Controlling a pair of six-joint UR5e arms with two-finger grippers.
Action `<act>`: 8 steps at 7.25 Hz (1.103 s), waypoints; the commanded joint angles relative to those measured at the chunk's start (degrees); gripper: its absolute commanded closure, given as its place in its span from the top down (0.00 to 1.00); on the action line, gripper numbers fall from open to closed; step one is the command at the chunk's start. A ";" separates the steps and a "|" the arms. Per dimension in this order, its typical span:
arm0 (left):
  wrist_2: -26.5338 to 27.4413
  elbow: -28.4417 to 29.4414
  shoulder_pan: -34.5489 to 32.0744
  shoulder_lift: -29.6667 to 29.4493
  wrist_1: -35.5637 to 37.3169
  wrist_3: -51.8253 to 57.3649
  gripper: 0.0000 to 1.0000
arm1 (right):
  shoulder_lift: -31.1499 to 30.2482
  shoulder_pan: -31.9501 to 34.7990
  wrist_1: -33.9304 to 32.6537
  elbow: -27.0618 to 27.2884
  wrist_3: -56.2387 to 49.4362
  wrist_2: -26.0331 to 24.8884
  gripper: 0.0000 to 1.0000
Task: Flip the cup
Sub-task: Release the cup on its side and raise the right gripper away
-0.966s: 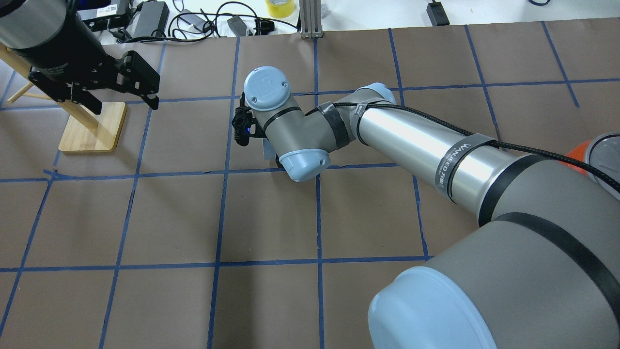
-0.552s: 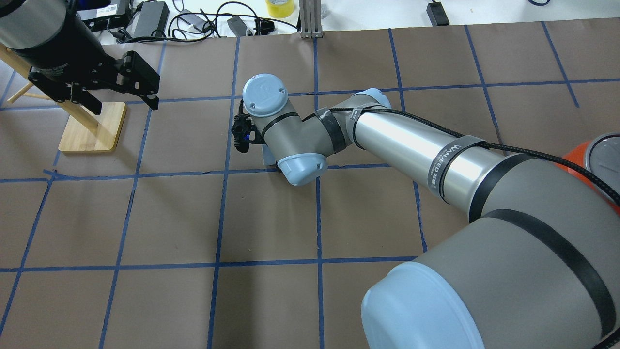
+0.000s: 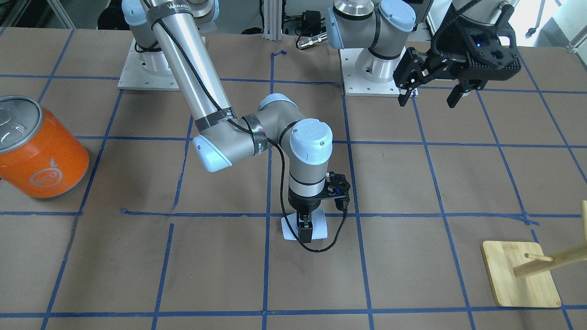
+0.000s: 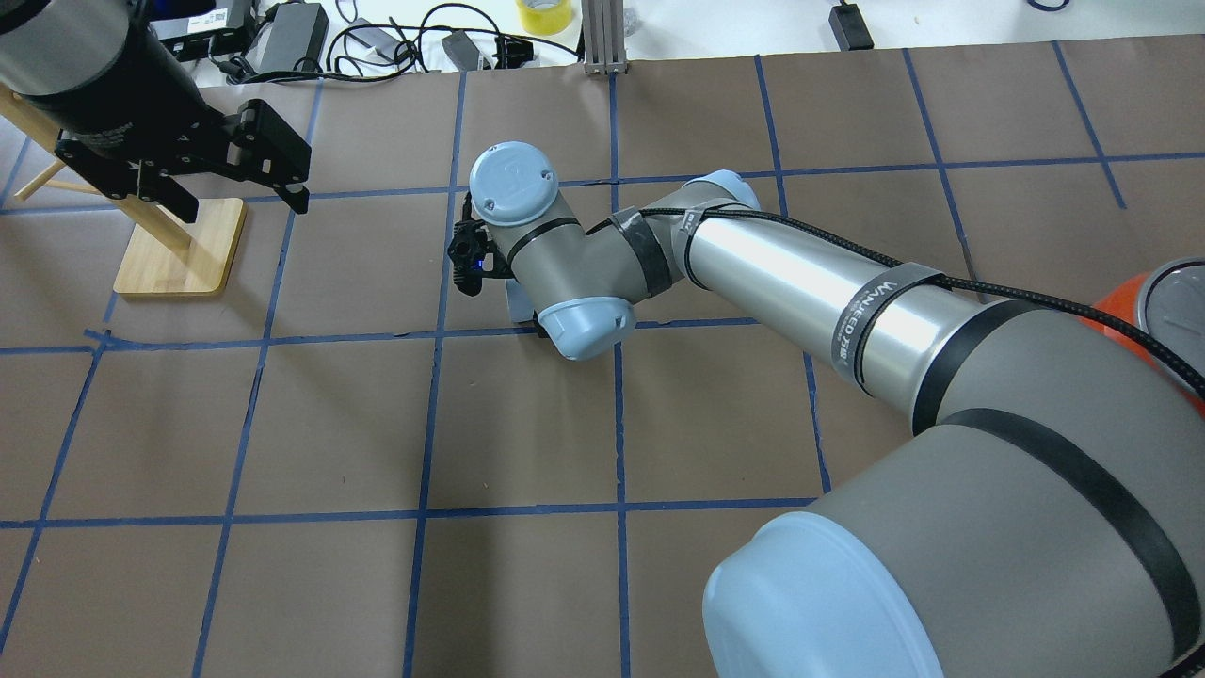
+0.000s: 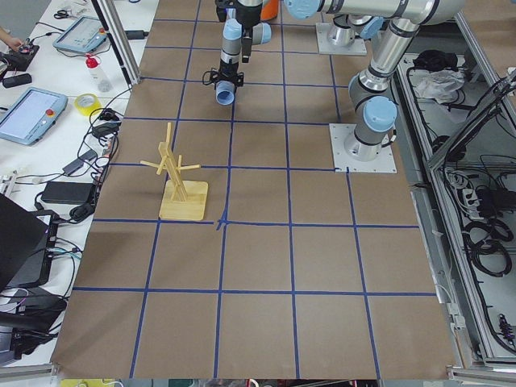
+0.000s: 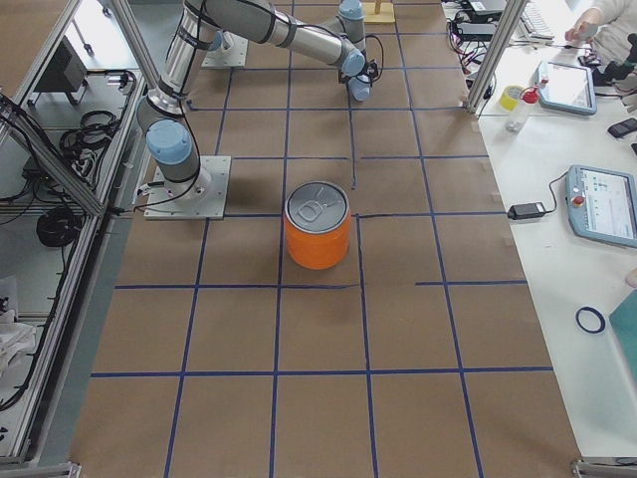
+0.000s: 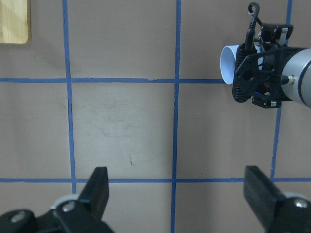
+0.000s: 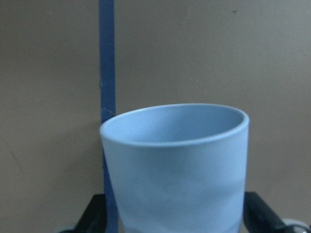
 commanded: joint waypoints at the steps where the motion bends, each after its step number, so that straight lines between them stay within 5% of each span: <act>1: -0.04 0.00 0.02 0.00 0.09 0.00 1.00 | -3.25 -0.27 0.43 -0.78 0.20 -0.06 1.00; 3: -0.65 0.00 0.01 -0.17 0.09 0.00 1.00 | -9.14 -2.11 5.41 -0.87 7.27 -0.15 1.00; 6: -7.31 -5.33 5.16 -3.32 0.61 1.14 1.00 | -16.87 -16.57 12.62 -0.34 17.32 -0.15 1.00; 8: -12.31 -8.78 7.04 -9.19 1.57 3.14 1.00 | -22.76 -24.23 21.56 -0.08 37.78 -0.07 1.00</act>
